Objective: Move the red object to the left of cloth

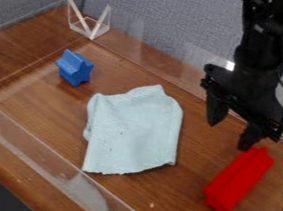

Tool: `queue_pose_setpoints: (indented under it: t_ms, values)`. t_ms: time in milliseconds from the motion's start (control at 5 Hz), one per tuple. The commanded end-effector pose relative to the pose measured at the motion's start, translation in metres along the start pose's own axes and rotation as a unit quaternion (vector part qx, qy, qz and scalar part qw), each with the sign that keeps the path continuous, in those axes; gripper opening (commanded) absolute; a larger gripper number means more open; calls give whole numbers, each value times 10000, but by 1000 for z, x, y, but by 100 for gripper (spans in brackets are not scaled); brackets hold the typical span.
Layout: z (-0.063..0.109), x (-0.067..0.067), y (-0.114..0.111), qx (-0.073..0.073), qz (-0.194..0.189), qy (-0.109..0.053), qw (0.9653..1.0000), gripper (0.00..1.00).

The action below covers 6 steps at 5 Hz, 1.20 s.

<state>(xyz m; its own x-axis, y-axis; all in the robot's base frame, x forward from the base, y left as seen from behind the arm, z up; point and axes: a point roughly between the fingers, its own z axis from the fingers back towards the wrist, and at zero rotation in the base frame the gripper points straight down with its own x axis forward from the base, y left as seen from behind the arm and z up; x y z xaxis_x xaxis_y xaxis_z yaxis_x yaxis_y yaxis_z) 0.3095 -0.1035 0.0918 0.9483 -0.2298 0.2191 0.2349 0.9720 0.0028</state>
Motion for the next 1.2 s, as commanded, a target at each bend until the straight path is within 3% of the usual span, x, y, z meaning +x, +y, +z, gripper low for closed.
queue_pose_setpoints:
  t_ms: [0,400,800,1000]
  values:
    - [-1,10,0,-50,28,-186,9998,100]
    - [-34,3,-15,-207,-55,-14,9998,100]
    - [-60,-1,-20,-253,-80,237,9994,100]
    - [-62,-1,-19,-244,-108,244,9993,0]
